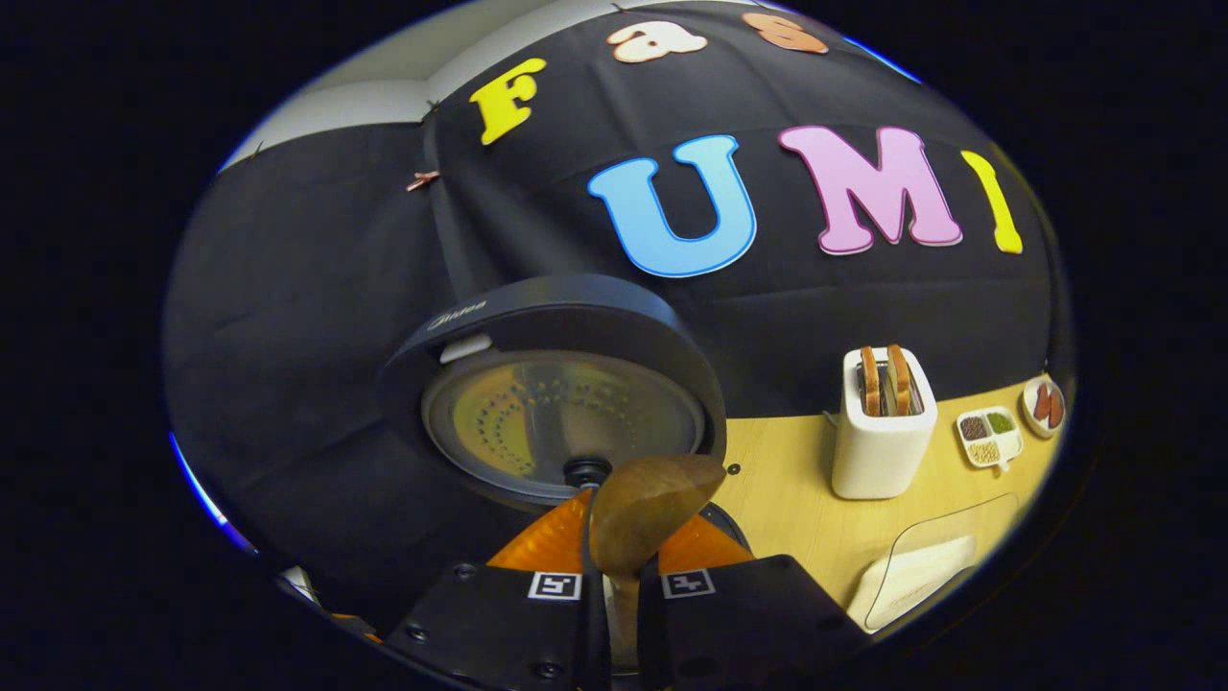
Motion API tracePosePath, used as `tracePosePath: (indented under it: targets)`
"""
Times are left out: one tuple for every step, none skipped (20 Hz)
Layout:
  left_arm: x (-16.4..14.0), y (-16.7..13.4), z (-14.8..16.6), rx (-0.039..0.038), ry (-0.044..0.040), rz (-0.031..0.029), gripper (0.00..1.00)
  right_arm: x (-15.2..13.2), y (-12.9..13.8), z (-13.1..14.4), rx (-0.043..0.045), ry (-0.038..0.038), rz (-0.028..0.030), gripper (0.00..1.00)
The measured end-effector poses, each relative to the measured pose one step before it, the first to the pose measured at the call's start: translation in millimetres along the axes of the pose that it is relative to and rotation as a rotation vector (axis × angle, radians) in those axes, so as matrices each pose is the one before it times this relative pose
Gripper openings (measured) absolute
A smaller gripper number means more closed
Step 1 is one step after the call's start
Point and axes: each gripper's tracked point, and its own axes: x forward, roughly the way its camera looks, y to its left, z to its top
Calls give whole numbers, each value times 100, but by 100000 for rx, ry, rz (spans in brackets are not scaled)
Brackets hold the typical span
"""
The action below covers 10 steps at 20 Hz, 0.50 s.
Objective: Close the left gripper, press the button to open the rice cooker; take a wooden spoon from the chopstick holder with the right hand, scoop a spoonful of rice and pour it into the rice cooker, then put the wooden spoon back into the chopstick holder.
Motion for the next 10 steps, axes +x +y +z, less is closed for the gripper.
tracePosePath:
  targets:
    - [95,301,-344,-107,172,107,96,-206,399,-337,-5360,201,916,16]
    - [-20,177,-102,-46,127,314,96,-66,470,-266,-5631,354,1780,16]
    - [98,258,-97,-175,506,291,96,-163,672,-321,-6027,7,1472,15]
    - [-44,-10,-212,-328,-64,-72,96,-217,526,-125,-6720,-676,1822,15]
    - [-132,-15,15,-305,-97,-43,96,-130,465,-137,-6548,-563,1529,16]
    - [-107,-78,-220,-147,355,161,96,-220,565,-324,-5660,151,1815,16]
    - [-82,122,-114,142,88,425,96,-196,922,-384,-4753,269,2326,16]
    - [-54,168,-135,153,-127,542,96,-167,639,-194,-3599,118,2295,16]
    - [-260,-46,-136,-150,-2,256,96,-88,427,-397,-1738,527,1502,16]
    - [-93,-30,-175,-368,-31,259,96,-25,352,-157,-487,368,684,16]
